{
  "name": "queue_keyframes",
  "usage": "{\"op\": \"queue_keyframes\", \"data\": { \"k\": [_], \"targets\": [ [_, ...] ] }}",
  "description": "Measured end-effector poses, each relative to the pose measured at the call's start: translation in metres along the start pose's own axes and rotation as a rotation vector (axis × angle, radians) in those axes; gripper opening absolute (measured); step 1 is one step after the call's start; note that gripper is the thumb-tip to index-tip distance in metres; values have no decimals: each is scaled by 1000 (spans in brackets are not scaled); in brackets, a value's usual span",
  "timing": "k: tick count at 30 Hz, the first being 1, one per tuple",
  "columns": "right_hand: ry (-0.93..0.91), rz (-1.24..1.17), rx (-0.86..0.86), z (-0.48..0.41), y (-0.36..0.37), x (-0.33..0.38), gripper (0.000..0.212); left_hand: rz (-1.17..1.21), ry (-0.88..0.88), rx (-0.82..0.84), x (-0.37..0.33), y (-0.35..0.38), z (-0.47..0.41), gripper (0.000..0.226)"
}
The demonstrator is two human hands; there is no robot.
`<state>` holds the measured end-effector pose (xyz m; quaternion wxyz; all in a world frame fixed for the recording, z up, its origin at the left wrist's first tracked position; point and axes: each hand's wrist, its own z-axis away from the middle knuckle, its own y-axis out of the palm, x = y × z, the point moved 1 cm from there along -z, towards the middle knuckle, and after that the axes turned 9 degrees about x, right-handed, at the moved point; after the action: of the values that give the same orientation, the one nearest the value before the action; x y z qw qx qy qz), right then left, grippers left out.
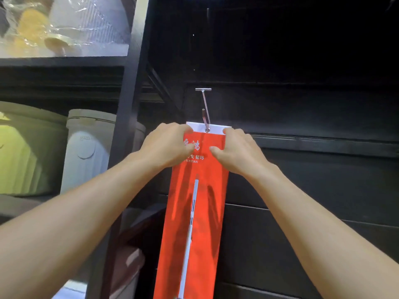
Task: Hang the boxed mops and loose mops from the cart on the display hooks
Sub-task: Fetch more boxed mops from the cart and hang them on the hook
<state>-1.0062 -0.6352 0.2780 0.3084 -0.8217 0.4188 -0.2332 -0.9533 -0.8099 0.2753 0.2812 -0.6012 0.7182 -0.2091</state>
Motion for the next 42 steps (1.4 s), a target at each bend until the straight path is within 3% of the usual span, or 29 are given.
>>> {"op": "queue_keyframes", "data": {
  "k": [8, 22, 26, 31, 42],
  "targets": [
    [16, 236, 59, 57, 10, 14, 49, -318, -44, 98, -19, -7, 56, 47],
    [253, 491, 235, 190, -7, 54, 48, -220, 133, 219, -16, -16, 156, 48],
    [348, 595, 327, 250, -8, 57, 49, -148, 189, 329, -34, 1, 199, 48],
    [489, 635, 368, 318, -44, 45, 50, -58, 274, 457, -83, 19, 241, 49],
    [845, 706, 358, 491, -196, -21, 60, 102, 600, 474, -286, -18, 329, 55]
  ]
}}
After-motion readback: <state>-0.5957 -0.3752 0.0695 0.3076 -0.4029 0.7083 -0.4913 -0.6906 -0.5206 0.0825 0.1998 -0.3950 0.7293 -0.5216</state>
